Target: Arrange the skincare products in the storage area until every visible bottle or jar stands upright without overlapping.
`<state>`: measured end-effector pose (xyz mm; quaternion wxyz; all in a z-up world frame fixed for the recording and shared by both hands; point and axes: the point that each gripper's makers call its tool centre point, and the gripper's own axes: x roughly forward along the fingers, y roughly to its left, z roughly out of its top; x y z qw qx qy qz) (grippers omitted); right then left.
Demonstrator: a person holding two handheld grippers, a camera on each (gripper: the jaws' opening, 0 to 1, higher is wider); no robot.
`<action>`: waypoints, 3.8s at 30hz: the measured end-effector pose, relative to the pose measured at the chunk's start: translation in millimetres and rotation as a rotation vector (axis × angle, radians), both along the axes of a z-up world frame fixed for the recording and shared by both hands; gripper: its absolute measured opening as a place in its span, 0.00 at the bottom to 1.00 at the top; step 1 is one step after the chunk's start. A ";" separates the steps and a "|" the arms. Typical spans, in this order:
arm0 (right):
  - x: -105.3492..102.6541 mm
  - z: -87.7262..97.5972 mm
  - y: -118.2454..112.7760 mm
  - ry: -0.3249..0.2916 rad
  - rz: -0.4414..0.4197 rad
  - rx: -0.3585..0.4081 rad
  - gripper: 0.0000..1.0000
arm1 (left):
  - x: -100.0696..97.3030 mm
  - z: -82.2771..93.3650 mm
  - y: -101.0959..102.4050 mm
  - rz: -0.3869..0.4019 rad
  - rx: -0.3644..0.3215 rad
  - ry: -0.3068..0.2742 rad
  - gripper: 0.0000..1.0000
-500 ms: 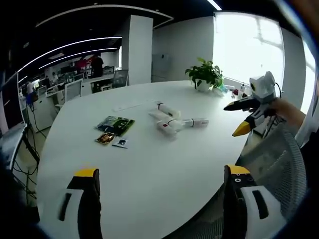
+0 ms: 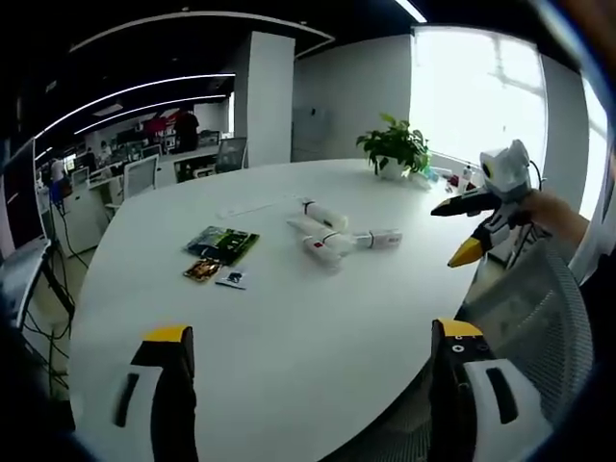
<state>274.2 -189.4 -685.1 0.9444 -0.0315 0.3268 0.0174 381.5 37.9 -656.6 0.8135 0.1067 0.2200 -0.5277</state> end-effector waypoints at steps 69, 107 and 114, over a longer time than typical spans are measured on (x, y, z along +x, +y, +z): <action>51.3 -15.2 -78.3 0.096 0.119 -0.117 0.74 | 17.9 -12.1 -21.6 0.015 0.002 0.043 0.95; 137.3 -46.3 -110.5 0.176 0.146 -0.049 0.63 | 22.5 -27.9 -31.0 0.016 -0.029 0.108 0.93; 149.1 -57.4 -117.1 0.189 0.132 -0.043 0.61 | 24.4 -27.8 -30.0 0.024 -0.031 0.108 0.92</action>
